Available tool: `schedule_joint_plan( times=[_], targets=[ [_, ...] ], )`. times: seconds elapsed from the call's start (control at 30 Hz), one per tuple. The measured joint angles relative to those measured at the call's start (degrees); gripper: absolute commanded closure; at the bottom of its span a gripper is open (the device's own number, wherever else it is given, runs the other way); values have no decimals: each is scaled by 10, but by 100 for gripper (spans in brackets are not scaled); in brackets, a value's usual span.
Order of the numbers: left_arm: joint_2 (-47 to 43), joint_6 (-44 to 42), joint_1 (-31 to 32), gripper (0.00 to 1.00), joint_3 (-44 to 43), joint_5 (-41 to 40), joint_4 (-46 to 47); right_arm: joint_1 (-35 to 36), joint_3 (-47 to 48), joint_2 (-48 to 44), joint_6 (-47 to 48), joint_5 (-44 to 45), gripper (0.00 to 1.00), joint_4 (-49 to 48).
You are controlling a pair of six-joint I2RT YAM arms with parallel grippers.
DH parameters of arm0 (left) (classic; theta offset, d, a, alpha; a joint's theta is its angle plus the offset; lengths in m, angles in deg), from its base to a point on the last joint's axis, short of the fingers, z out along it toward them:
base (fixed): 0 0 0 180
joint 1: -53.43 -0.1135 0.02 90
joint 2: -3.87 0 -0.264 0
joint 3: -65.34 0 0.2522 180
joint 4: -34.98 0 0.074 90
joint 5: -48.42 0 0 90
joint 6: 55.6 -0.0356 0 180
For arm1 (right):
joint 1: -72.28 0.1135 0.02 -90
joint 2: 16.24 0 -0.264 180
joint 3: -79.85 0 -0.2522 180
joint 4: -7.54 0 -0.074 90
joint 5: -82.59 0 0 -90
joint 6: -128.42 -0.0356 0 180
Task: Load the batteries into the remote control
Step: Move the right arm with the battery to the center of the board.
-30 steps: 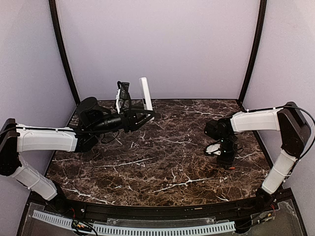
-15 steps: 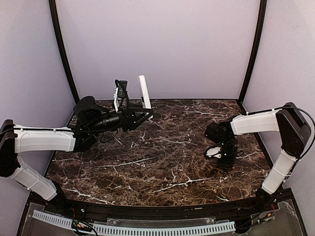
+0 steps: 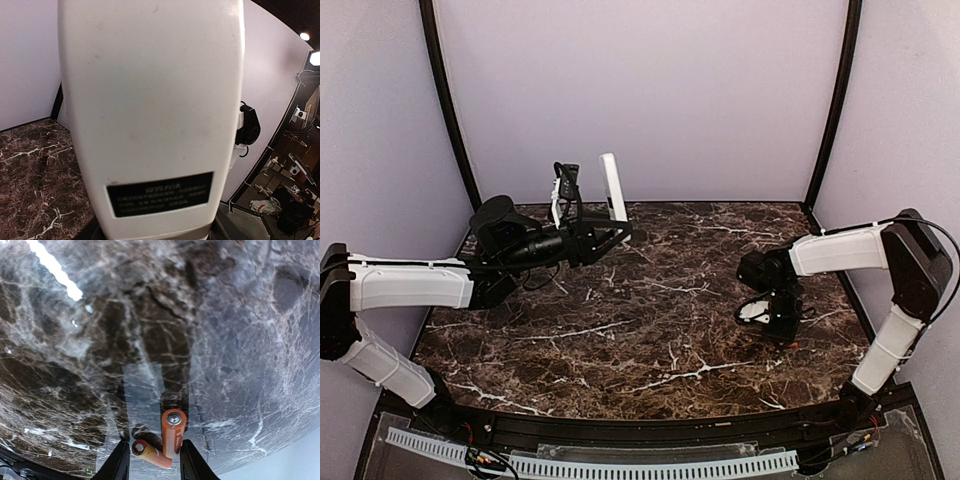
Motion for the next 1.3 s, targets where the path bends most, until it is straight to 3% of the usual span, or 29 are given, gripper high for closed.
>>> schedule_joint_plan(
  times=[0.87,1.3],
  targets=[
    [-4,-1,-7,65,0,-1,-13,11,61,49,-5,-47,84,13],
    [-14,-5,-17,64,0,-7,-30,87,209,148,-18,-64,85,17]
  ],
)
